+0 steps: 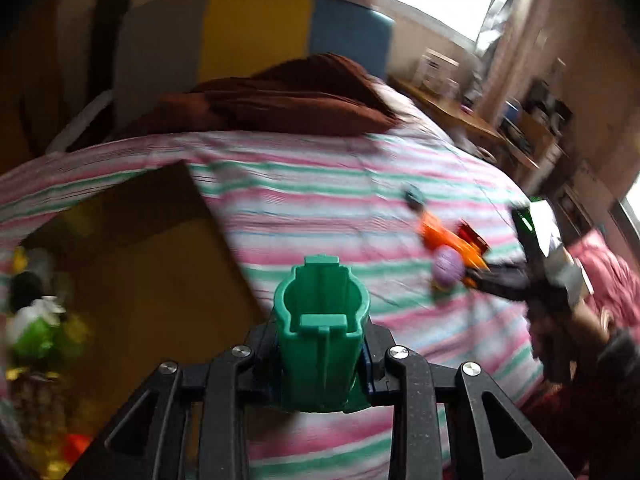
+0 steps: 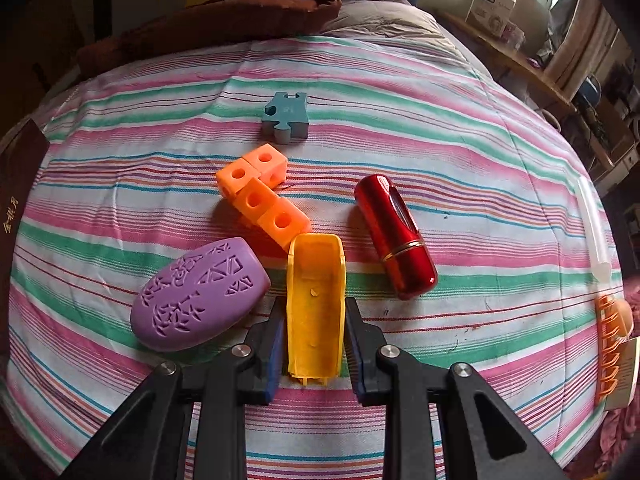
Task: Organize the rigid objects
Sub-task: 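Carry the green piece toward the tray while the right gripper grasps the yellow scoop, then lower the green piece into the tray and open the left gripper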
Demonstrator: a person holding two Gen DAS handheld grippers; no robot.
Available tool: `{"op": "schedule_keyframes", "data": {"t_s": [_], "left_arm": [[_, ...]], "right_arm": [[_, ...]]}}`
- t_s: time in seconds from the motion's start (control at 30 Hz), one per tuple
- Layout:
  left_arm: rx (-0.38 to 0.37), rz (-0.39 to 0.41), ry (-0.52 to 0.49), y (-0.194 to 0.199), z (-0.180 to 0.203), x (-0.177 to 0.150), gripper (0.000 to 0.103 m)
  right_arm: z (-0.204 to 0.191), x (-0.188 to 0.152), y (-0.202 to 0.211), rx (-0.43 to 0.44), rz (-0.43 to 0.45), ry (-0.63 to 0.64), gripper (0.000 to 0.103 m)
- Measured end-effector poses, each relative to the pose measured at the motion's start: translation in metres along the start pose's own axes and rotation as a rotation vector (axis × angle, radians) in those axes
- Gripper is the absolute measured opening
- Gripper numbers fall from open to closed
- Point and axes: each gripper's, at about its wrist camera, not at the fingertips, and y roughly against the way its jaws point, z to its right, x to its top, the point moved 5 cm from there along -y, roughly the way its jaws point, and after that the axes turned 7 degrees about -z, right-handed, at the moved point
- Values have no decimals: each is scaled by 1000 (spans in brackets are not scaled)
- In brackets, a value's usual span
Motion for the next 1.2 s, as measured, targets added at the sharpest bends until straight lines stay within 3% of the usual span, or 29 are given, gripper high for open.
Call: {"op": "schedule_keyframes", "data": {"t_s": [0.17, 0.23, 0.47, 0.57, 0.9, 1.13, 1.2], "left_arm": [[20, -11, 245, 8, -102, 29, 30], [77, 2, 317, 11, -143, 37, 30], [80, -22, 529, -5, -219, 47, 30], [70, -40, 553, -15, -233, 51, 31], [167, -146, 565, -51, -259, 48, 32], [220, -120, 549, -43, -262, 48, 38], [262, -97, 502, -35, -257, 50, 46]], "right_arm": [[-2, -1, 2, -1, -1, -4, 26], [-3, 0, 2, -7, 0, 3, 26], [-5, 0, 3, -18, 1, 15, 26], [-6, 0, 4, -21, 1, 19, 26], [-8, 0, 5, -34, 2, 27, 26], [-10, -1, 6, -39, 3, 26, 26], [-10, 0, 6, -41, 4, 29, 26]]}}
